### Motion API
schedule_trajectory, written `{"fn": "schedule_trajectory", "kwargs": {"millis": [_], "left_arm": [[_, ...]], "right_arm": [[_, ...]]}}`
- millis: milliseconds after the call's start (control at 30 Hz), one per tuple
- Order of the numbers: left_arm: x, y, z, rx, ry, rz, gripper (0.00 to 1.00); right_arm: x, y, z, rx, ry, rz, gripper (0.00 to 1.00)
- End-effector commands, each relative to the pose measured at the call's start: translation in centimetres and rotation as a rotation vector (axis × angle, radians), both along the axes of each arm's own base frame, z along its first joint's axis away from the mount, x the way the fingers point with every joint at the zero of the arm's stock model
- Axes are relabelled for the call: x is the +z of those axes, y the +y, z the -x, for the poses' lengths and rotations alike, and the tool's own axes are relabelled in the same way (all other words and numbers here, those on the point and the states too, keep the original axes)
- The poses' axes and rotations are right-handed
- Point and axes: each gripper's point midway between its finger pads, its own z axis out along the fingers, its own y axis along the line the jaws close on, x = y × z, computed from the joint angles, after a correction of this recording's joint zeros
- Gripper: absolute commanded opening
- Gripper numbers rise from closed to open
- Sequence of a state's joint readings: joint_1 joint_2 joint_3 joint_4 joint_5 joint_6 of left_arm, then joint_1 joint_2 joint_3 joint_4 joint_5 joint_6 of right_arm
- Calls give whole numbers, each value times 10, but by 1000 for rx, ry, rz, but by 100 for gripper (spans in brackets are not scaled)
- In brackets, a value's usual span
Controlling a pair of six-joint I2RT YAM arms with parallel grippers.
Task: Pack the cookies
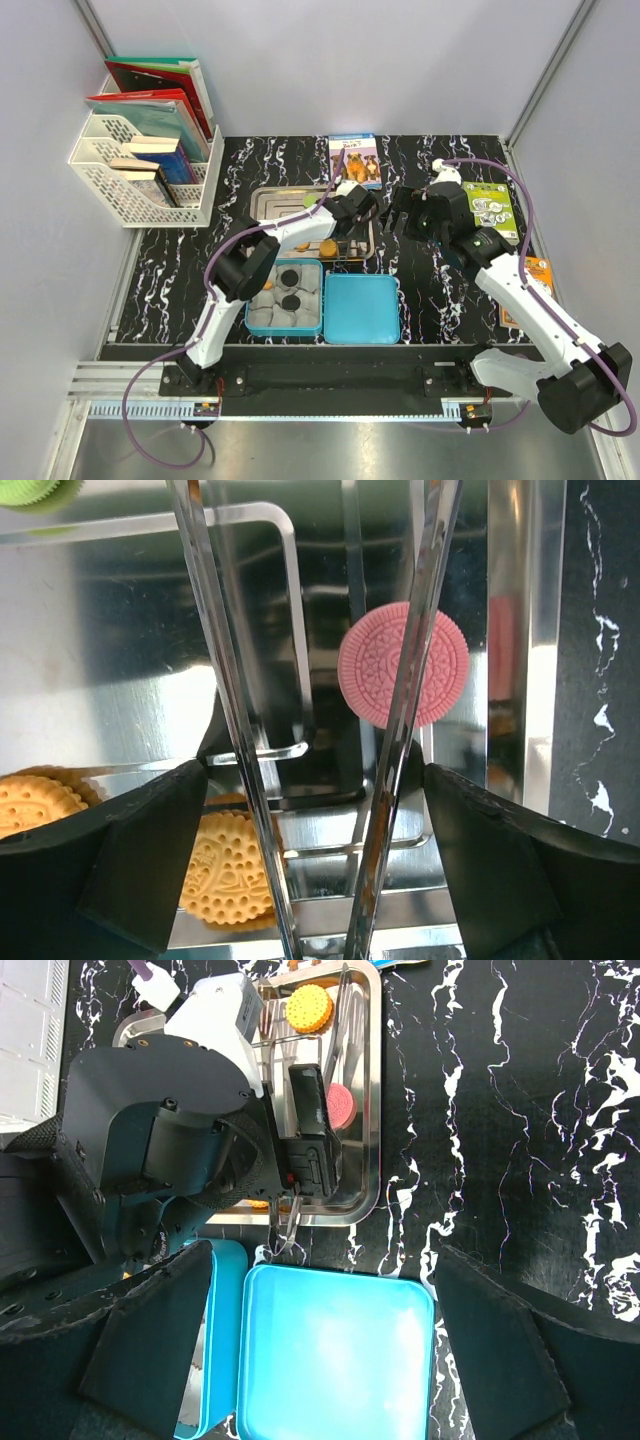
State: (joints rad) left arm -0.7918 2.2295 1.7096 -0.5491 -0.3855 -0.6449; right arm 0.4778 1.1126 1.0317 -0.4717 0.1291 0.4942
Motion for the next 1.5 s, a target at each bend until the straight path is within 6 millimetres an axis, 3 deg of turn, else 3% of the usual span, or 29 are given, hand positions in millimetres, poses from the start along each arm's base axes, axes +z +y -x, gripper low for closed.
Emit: {"fn": "schedule_trajectory", "kwargs": {"millis": [0, 167, 333, 400, 533, 633, 967, 1033, 1067, 1133, 1167, 1333, 1467], "left_arm": [[0, 1, -5, 7, -19, 12, 89], [3, 2, -7, -4, -34, 6, 78], [0, 2, -7, -27, -27, -1, 49], [-1, 2, -5, -31, -23, -5, 46], [0, 6, -2, -32, -24, -12, 25], [12, 10, -3, -28, -49, -13, 20], [135, 12, -14, -91, -177, 30, 15], [149, 15, -11, -112, -157, 41, 15], [168, 13, -14, -116, -176, 65, 15], [179, 21, -11, -134, -149, 47, 15], [198, 21, -15, -138, -173, 61, 15], [225, 59, -24, -98, -137, 145, 16], [220, 91, -24, -48, -61, 160, 16]], "right_arm": [[6, 2, -1, 7, -31, -18, 100], [4, 4, 0, 9, -22, -26, 100], [6, 2, 2, 9, -31, -28, 100], [6, 1, 3, 7, -34, -26, 100], [9, 1, 4, 6, -40, -32, 100], [11, 0, 5, 6, -46, -38, 100], [23, 1, 6, 7, -70, -52, 100], [23, 1, 6, 8, -69, -57, 100], [23, 2, 7, 12, -68, -59, 100], [24, 1, 8, 12, -71, -60, 100], [24, 1, 8, 13, -71, -61, 100], [21, 3, 9, 21, -63, -67, 100], [17, 5, 9, 29, -52, -69, 100]]}}
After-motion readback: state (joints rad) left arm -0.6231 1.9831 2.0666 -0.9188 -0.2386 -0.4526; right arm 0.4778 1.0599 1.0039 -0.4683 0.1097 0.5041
